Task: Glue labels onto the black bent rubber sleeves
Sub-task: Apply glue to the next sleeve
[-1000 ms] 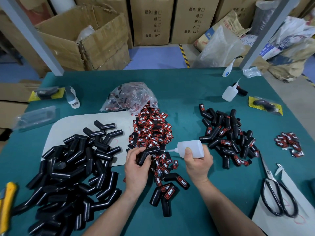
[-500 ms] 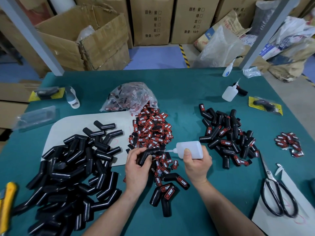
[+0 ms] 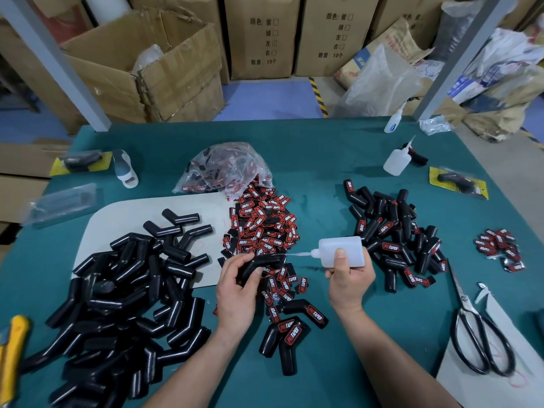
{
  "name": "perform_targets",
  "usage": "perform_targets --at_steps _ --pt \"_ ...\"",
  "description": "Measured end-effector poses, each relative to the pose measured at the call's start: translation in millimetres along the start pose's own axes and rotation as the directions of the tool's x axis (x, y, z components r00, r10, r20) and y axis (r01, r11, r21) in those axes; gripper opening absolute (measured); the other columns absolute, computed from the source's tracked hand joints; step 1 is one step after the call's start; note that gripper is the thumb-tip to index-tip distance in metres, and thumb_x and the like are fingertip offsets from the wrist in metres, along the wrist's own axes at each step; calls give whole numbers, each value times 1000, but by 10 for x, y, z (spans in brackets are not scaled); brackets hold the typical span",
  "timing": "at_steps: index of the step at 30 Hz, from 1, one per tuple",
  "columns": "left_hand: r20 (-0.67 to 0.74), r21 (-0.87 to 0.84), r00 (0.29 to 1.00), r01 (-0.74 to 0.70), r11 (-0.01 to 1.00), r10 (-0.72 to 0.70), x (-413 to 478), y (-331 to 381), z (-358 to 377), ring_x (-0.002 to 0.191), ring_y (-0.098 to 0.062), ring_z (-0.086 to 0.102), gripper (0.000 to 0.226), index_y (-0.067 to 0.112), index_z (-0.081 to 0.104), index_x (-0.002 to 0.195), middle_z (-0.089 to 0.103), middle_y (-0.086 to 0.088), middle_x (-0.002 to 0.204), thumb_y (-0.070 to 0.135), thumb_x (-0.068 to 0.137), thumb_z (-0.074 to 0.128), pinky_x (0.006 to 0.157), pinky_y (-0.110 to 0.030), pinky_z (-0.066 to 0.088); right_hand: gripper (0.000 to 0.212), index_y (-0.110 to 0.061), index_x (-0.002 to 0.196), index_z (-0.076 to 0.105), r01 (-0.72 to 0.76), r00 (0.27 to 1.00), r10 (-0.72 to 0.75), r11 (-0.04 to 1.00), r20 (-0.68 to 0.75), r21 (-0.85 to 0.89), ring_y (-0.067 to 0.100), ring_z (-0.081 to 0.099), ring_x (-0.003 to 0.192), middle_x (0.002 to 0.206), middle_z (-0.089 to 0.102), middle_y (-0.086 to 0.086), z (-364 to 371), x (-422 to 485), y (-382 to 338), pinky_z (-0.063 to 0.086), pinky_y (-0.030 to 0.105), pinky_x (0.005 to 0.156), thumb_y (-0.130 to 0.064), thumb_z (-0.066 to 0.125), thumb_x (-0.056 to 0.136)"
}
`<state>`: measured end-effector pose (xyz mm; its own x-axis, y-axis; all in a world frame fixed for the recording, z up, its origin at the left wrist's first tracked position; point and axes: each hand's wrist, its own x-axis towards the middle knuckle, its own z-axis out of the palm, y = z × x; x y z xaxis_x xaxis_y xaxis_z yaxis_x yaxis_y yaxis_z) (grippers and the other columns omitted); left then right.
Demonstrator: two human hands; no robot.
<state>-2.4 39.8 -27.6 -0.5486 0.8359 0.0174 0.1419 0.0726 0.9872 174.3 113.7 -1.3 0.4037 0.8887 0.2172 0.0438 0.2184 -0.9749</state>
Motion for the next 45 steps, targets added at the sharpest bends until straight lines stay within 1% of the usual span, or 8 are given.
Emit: perform_targets --at_steps 6,9,23,30,36,38,41,45 --pt "9 -21 999 41 999 -41 2 -26 -8 119 -11 63 49 58 66 111 64 20 120 13 93 74 108 -46 50 16 -31 77 64 -24 1000 24 1000 -6 -9 23 52 43 57 59 -3 -12 8 67 45 34 43 -47 65 79" --pt "13 -23 998 55 998 -55 1 -7 -5 119 -9 63 49 60 65 111 65 21 120 15 94 74 108 -45 50 27 -22 81 60 -4 1000 4 999 4 -35 36 58 54 65 60 18 -19 -7 97 48 49 49 -48 65 80" --pt "21 -29 998 62 998 -61 -3 2 -13 118 -14 64 39 44 67 115 64 21 118 13 94 74 109 -47 49 50 -24 76 56 27 999 -26 999 38 -34 36 58 51 61 58 20 -53 -9 109 46 49 44 -73 67 76" --pt "12 -8 999 33 999 -32 -8 14 -9 119 -5 61 39 40 67 114 64 23 117 9 92 75 110 -34 46 22 -28 73 51 96 994 -93 993 59 -64 -4 53 56 64 61 -20 -33 -17 103 41 12 52 -46 65 77" --pt "10 -12 998 56 998 -56 -6 19 -5 119 -8 62 35 32 69 116 65 22 116 8 92 75 111 -44 48 37 -9 70 52 149 986 -142 985 85 -85 -9 52 57 56 55 -15 -24 -20 118 37 5 52 -43 64 77" --pt "12 -9 998 58 998 -58 -8 20 -10 119 -8 62 35 32 69 116 64 22 117 8 92 75 111 -45 48 49 -9 71 53 161 985 -155 984 75 -72 -4 55 57 58 53 -13 -38 -20 122 42 10 53 -55 66 80" --pt "17 -5 998 61 998 -61 -10 31 -16 119 -7 62 35 36 68 116 64 24 116 11 92 75 111 -45 48 46 -24 79 60 81 996 -81 997 23 -3 33 61 52 59 60 11 -59 -19 122 50 39 47 -70 65 79" --pt "5 -26 998 70 997 -69 -11 33 -13 117 -8 63 36 41 67 114 65 25 116 12 93 74 109 -46 49 22 -39 94 68 73 991 -80 995 109 69 18 68 51 75 73 -5 -40 -7 108 55 37 46 -57 70 84"
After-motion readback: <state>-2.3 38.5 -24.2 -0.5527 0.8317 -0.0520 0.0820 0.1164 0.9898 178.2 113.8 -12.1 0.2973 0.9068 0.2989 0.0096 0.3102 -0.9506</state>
